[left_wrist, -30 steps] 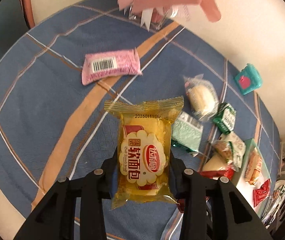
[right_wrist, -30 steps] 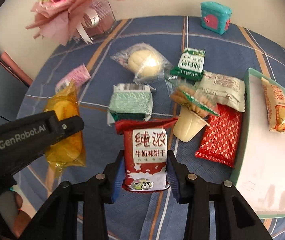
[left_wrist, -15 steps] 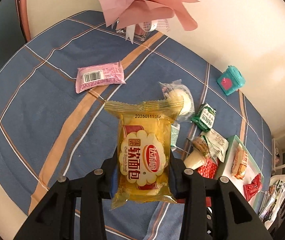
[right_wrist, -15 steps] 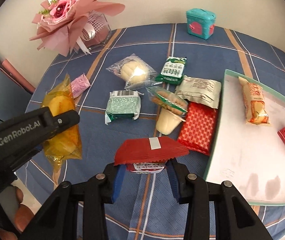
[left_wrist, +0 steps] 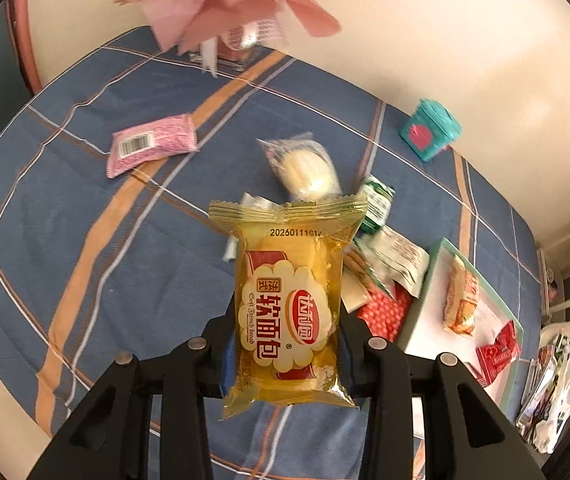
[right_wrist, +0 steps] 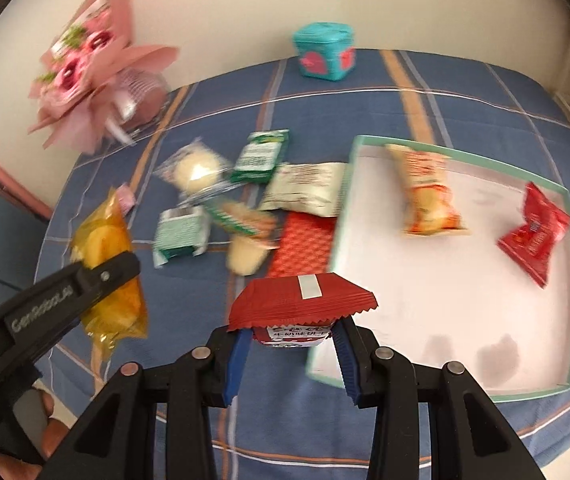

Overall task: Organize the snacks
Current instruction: 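Lift both held snacks and carry them over the white tray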

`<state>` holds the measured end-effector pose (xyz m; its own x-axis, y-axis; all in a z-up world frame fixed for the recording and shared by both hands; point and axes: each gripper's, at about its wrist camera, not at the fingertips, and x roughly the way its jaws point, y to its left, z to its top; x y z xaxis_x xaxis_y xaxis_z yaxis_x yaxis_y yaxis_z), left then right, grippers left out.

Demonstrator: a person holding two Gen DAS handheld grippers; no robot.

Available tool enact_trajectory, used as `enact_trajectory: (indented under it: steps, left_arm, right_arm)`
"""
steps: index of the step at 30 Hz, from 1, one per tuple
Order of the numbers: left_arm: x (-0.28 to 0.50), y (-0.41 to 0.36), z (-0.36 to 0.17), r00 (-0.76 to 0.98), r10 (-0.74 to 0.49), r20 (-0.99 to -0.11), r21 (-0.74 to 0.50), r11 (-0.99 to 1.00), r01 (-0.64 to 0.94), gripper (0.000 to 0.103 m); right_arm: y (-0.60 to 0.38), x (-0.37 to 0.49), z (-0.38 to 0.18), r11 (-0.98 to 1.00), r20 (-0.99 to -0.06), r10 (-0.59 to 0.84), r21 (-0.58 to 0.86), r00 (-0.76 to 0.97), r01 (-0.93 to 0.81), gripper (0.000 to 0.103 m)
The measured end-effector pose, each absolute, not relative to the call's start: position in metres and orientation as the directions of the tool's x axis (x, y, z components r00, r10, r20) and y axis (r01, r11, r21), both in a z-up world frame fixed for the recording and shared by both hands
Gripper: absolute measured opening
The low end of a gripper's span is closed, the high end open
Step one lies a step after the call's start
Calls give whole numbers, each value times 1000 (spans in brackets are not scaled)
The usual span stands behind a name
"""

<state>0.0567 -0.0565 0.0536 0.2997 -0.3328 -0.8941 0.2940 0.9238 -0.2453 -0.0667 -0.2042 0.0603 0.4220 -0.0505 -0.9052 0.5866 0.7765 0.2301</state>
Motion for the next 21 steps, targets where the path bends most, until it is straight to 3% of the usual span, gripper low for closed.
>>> enact_trajectory:
  steps: [21]
  left_arm:
    - [-36,-179,41,204,-344,-917,-170,797,580,41]
  right_arm:
    - [-337,-179,34,491,-939,-134,215,317,844,42]
